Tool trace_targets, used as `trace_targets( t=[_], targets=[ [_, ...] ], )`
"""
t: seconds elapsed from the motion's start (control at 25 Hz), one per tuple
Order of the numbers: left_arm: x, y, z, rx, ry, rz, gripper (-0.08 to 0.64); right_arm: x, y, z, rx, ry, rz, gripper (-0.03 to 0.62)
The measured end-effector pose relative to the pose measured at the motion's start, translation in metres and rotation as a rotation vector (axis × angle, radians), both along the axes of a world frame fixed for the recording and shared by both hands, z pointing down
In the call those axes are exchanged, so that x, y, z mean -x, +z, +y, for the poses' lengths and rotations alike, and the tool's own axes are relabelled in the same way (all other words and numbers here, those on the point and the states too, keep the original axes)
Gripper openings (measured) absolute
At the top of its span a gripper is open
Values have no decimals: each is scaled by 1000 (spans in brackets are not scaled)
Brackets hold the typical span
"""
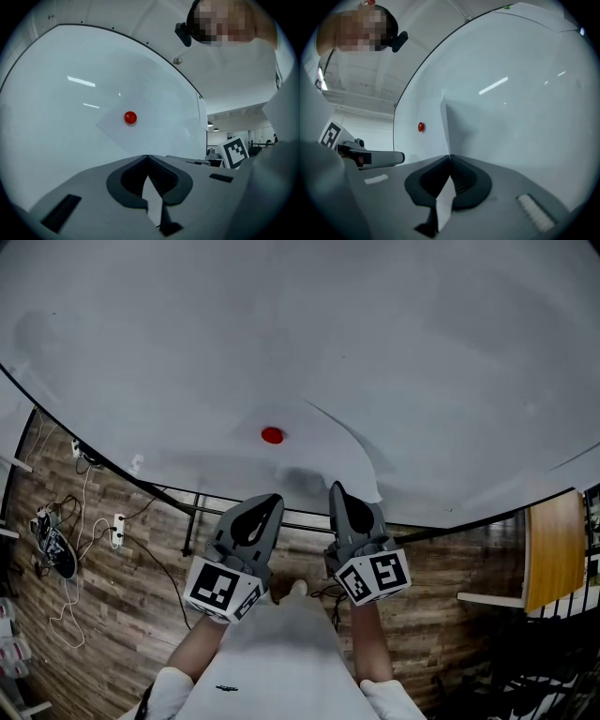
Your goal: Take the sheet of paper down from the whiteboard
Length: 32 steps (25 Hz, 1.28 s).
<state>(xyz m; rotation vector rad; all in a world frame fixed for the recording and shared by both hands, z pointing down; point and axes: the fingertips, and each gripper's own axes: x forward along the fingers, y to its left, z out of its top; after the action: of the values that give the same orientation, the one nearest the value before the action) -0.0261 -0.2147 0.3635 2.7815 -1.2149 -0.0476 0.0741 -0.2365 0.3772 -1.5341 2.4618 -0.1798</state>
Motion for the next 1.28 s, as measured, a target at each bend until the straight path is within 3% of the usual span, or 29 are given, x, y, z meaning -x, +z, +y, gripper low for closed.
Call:
trace_targets(
  t=[0.72,0.88,1.28],
  targets=[
    [7,-23,-1,-121,-99,-48,11,-1,-7,11,-2,-8,-10,9],
    [10,-31,-10,-146,-132,-80,69,0,-6,9,3,-7,-20,9],
    [5,-55,-21,-210,-192,-116,127,0,-10,14,-3,-12,-26,9]
  ],
)
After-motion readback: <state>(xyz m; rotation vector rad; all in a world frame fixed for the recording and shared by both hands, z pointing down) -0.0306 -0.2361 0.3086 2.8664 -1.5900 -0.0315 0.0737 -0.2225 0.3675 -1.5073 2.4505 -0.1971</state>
